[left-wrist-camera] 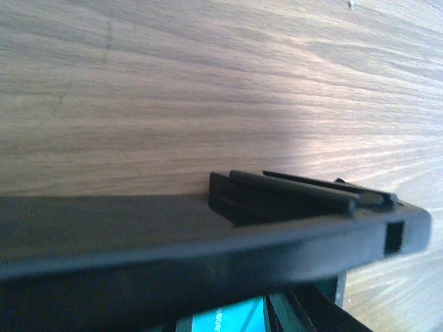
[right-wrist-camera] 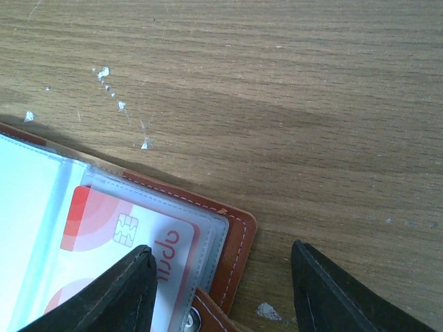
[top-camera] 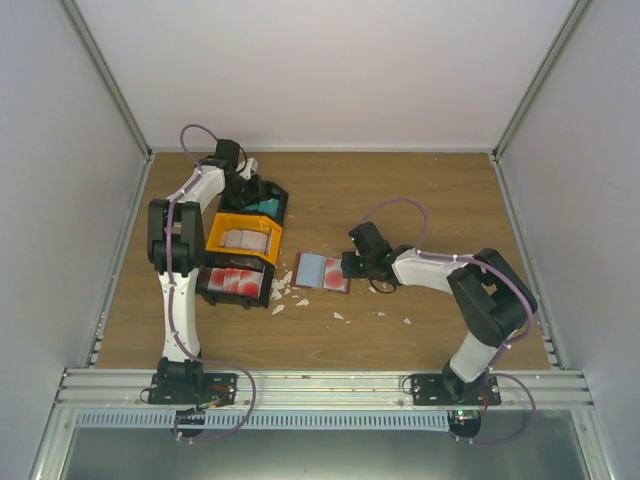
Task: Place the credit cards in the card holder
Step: Pick up the credit card from the storage box.
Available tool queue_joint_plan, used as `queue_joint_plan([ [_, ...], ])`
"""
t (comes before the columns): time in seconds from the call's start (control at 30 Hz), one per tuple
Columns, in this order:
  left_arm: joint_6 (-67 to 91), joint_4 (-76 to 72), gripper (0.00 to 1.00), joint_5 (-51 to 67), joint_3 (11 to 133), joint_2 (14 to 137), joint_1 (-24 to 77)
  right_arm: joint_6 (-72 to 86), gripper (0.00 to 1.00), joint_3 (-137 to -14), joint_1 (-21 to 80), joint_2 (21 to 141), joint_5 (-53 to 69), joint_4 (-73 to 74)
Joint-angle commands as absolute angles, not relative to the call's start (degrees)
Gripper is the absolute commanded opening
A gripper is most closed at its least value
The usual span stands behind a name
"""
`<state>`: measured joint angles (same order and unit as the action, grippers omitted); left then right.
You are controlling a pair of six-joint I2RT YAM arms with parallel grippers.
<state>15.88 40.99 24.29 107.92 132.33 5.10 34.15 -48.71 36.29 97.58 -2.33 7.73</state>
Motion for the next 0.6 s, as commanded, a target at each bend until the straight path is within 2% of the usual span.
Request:
queue_joint_plan([
  [0.0,15.9,39.3,0.33,29.1,107.0,127.7,5.4,34.9,0.54,-49.7,36.2,99.3,-2.4,7.5],
  [0.57,17.5,36.5,0.33,33.8,101.7,124.0,8.5,35.3,0.55,-50.7,36.1,99.8,-4.6,10.4],
])
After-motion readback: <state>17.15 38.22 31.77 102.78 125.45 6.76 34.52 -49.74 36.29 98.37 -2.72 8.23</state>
